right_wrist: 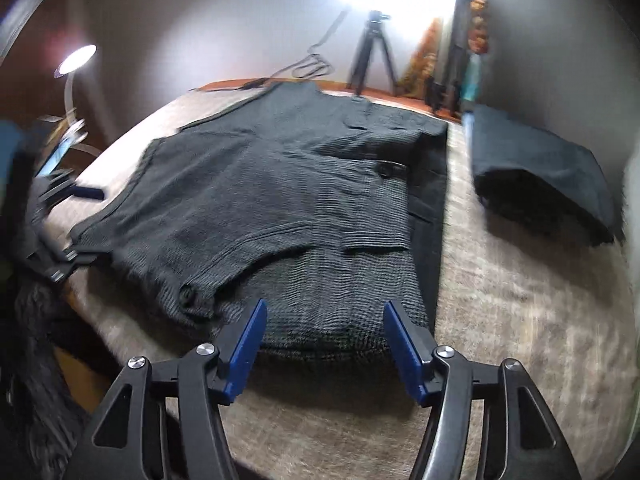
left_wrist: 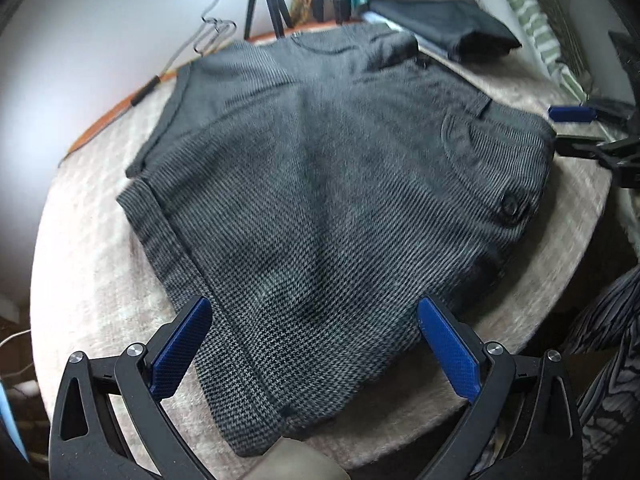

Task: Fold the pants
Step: 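Move both tools toward the leg hems of the grey houndstooth shorts, then close the left tool on the leg hem while the right tool grasps beside it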

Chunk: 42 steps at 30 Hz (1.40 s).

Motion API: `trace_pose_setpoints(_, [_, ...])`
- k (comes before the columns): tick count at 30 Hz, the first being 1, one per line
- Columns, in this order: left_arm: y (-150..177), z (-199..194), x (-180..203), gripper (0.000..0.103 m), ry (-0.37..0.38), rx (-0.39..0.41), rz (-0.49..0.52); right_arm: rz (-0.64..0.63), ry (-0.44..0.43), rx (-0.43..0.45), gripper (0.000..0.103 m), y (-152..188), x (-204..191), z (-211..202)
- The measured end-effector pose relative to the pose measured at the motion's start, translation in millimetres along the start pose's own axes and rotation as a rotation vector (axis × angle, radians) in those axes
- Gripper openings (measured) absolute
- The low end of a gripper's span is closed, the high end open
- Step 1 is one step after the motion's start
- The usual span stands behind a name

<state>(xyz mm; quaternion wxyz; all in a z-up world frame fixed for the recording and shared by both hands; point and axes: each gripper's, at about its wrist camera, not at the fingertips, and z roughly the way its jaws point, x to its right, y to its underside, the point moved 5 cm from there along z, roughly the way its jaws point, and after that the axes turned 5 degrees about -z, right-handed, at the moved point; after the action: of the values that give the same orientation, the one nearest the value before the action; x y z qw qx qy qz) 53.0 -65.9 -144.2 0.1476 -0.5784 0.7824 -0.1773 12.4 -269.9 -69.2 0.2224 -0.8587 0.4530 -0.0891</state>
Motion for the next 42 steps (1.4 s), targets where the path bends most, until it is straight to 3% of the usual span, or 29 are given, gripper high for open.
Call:
trace_pose_setpoints(4, [4.5, 11.8, -4.5, 0.102, -0.002, -0.036, 0.009, -0.191, -0.020, -0.021, 0.074, 5.9, -12.6, -5.9])
trace_pose_setpoints(11, [11.3, 24.0, -11.9, 0.103, 0.045, -0.087, 0.000, -0.308, -0.051, -0.102, 0.074, 17.7, -18.7, 9.7])
trace_pose_setpoints(17, [17.9, 19.8, -14.8, 0.103, 0.095, -0.034, 0.050, -0.435, -0.035, -0.106, 0.074, 15.7, -29.8, 15.5])
trace_pose_setpoints(23, [17.4, 19.4, -15.1, 0.103, 0.127, -0.050, 0.095, -0.557, -0.033, -0.111, 0.073, 19.1, -47.0, 25.7])
trace_pose_setpoints(26, [17.2, 20.0, -15.4, 0.103, 0.121, -0.036, 0.091, -0.599, 0.011, -0.134, 0.071, 23.5, -49.9, 36.3])
trace_pose_setpoints(32, [24.0, 16.8, -17.3, 0.103, 0.119, -0.036, 0.094, -0.606, 0.034, -0.151, 0.063, 25.3, -46.3, 42.5])
trace_pose_setpoints(34, [22.7, 14.6, -17.8, 0.103, 0.124, -0.042, 0.114, -0.599, 0.051, -0.156, 0.047, 23.7, -43.7, 43.5])
trace_pose_setpoints(36, [22.8, 4.7, -18.4, 0.101, 0.122, -0.001, 0.131, -0.580, 0.064, -0.168, 0.040, 21.4, -39.6, 44.5])
trace_pose_setpoints(38, [26.2, -7.7, -15.2, 0.101, 0.092, 0.046, 0.177, -0.550, 0.059, -0.163, 0.036, 18.0, -36.2, 42.8])
trace_pose_setpoints(42, [41.1, -30.0, 4.9, 0.096, 0.030, 0.120, 0.368, -0.517, 0.053, -0.155, 0.030, 10.4, -32.7, 40.9])
